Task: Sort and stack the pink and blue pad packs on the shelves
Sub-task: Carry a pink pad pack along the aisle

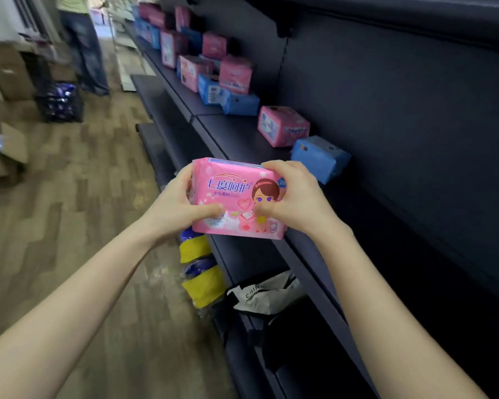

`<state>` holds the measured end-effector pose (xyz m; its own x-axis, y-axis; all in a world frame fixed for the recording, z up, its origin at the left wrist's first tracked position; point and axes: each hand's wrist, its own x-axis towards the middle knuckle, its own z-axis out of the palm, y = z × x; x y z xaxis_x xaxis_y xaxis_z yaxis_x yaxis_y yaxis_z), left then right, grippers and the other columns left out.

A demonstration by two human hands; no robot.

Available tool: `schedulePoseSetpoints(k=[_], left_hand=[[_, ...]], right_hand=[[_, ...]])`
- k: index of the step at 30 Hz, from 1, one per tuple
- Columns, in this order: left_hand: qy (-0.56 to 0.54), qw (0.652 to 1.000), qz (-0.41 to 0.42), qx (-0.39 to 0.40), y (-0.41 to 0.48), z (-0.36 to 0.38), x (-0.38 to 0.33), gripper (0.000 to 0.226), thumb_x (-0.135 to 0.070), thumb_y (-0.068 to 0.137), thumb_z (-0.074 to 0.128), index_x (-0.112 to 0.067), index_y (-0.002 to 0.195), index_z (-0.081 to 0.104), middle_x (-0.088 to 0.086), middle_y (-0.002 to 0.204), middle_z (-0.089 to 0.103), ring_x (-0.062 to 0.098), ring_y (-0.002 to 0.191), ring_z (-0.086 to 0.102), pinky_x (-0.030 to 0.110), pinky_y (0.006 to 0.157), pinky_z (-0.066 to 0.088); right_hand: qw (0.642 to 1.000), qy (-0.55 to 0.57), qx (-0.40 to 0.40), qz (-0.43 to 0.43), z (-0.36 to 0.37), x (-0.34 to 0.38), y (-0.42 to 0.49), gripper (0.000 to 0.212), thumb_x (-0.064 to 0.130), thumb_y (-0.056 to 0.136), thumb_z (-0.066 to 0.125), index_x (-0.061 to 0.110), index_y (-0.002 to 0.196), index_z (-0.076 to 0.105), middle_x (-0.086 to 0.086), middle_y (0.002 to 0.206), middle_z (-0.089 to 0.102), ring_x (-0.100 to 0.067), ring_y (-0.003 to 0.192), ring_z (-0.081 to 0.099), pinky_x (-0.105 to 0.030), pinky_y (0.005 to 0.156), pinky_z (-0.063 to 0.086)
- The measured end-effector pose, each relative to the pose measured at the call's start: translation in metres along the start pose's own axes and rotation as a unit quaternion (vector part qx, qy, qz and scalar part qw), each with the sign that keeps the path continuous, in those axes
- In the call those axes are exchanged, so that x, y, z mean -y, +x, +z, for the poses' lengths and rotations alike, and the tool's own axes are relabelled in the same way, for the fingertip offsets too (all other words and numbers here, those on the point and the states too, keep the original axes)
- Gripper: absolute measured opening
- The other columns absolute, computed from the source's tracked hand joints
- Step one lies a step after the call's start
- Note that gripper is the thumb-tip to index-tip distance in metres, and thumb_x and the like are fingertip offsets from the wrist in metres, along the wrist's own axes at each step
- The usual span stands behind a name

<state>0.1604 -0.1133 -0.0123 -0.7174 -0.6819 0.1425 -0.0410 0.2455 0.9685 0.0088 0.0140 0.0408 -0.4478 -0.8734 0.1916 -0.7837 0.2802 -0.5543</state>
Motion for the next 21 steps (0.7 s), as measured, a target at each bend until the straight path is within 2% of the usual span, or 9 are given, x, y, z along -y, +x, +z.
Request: schedulePoseSetpoints(k=[7, 11, 14, 18, 21], left_hand=[[0.007, 0.997, -0.031, -0.072, -0.016, -0.058, 0.027, 0.095, -0.034, 0.041, 0.076, -0.023, 0.129, 0.044, -0.003, 0.112, 0.065, 0.007, 0.095, 0.063, 0.019, 0.077, 0.052], [0.021, 0.993, -0.045, -0.109, -0.017, -0.094, 0.045, 0.095, -0.032, 0.043, 0.077, -0.022, 0.131, 0.043, -0.001, 0.115, 0.064, 0.011, 0.098, 0.063, 0.026, 0.082, 0.051], [0.029, 0.99, -0.055, -0.127, -0.012, -0.122, 0.058, 0.095, -0.034, 0.043, 0.076, -0.022, 0.131, 0.042, -0.003, 0.115, 0.063, 0.009, 0.098, 0.063, 0.024, 0.081, 0.051], [0.021, 0.986, -0.073, -0.151, 0.001, -0.161, 0.078, 0.084, -0.019, 0.051, 0.076, -0.025, 0.127, 0.041, -0.002, 0.114, 0.063, 0.008, 0.094, 0.063, 0.026, 0.082, 0.052], [0.016, 0.982, -0.083, -0.169, 0.012, -0.193, 0.091, 0.081, -0.016, 0.053, 0.073, -0.027, 0.126, 0.04, -0.006, 0.109, 0.063, 0.005, 0.091, 0.063, 0.025, 0.082, 0.052]], right_hand=[[0.993, -0.057, 0.069, -0.078, 0.051, 0.04, 0.035, 0.066, 0.028, 0.069, 0.076, 0.024, 0.128, 0.047, -0.003, 0.119, 0.047, -0.02, 0.107, 0.05, -0.027, 0.086, 0.039], [0.988, -0.066, 0.084, -0.11, 0.085, 0.061, 0.06, 0.068, 0.03, 0.067, 0.077, 0.022, 0.128, 0.048, -0.004, 0.116, 0.052, -0.019, 0.107, 0.05, -0.027, 0.085, 0.038], [0.985, -0.067, 0.098, -0.123, 0.11, 0.079, 0.083, 0.068, 0.031, 0.066, 0.078, 0.023, 0.127, 0.049, -0.003, 0.114, 0.054, -0.019, 0.105, 0.051, -0.027, 0.084, 0.038], [0.98, -0.069, 0.126, -0.135, 0.141, 0.104, 0.118, 0.069, 0.031, 0.065, 0.079, 0.024, 0.127, 0.05, -0.003, 0.114, 0.054, -0.02, 0.104, 0.052, -0.028, 0.083, 0.04], [0.976, -0.075, 0.144, -0.147, 0.164, 0.124, 0.147, 0.067, 0.03, 0.067, 0.078, 0.023, 0.127, 0.05, -0.005, 0.118, 0.052, -0.022, 0.106, 0.052, -0.031, 0.086, 0.041]])
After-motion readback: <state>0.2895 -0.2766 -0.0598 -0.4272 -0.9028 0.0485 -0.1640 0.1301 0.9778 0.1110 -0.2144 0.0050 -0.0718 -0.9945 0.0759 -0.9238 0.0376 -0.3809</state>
